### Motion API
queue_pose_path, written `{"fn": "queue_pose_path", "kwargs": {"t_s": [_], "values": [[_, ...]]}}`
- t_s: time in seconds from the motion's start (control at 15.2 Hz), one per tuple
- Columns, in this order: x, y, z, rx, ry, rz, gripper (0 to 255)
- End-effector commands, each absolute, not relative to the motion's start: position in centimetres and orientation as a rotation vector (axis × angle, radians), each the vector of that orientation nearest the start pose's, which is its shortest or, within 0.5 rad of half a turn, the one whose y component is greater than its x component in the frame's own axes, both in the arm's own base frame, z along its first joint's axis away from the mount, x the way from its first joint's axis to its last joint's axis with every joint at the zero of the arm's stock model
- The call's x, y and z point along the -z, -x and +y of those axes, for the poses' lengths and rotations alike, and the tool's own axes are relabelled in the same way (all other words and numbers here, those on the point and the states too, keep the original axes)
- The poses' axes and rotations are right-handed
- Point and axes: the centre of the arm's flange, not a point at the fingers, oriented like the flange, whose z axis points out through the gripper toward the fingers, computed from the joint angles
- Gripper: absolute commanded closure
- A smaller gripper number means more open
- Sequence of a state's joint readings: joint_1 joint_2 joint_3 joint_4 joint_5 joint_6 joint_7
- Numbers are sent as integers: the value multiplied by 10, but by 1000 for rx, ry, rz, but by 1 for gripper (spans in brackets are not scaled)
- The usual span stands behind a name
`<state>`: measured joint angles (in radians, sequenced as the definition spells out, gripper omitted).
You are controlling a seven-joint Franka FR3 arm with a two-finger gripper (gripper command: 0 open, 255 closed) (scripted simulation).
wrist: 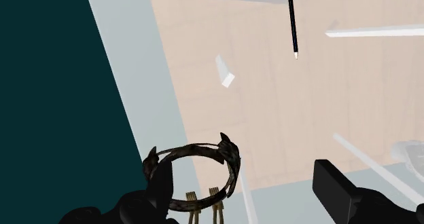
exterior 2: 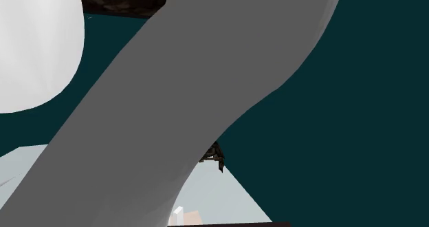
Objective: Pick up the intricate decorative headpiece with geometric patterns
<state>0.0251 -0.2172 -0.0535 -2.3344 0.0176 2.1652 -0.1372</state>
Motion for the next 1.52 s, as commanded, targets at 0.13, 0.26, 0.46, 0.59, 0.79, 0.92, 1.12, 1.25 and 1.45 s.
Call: {"fn": "queue_pose_path", "kwargs": {"t_s": [0.13,0.26,0.46,0.59,0.79,0.92,1.12,1.25,1.45], "values": [[-382,-512,-4,60,3110,-171,0],[-361,-528,-1,50,3107,-178,0],[-329,-552,3,36,3104,-189,0],[-308,-568,7,26,3101,-196,0],[-275,-592,12,12,3097,-206,0],[-253,-607,16,3,3095,-214,0],[-221,-630,21,-11,3091,-224,0],[-199,-645,25,-21,3088,-231,0],[-166,-668,31,-35,3084,-242,0]]}}
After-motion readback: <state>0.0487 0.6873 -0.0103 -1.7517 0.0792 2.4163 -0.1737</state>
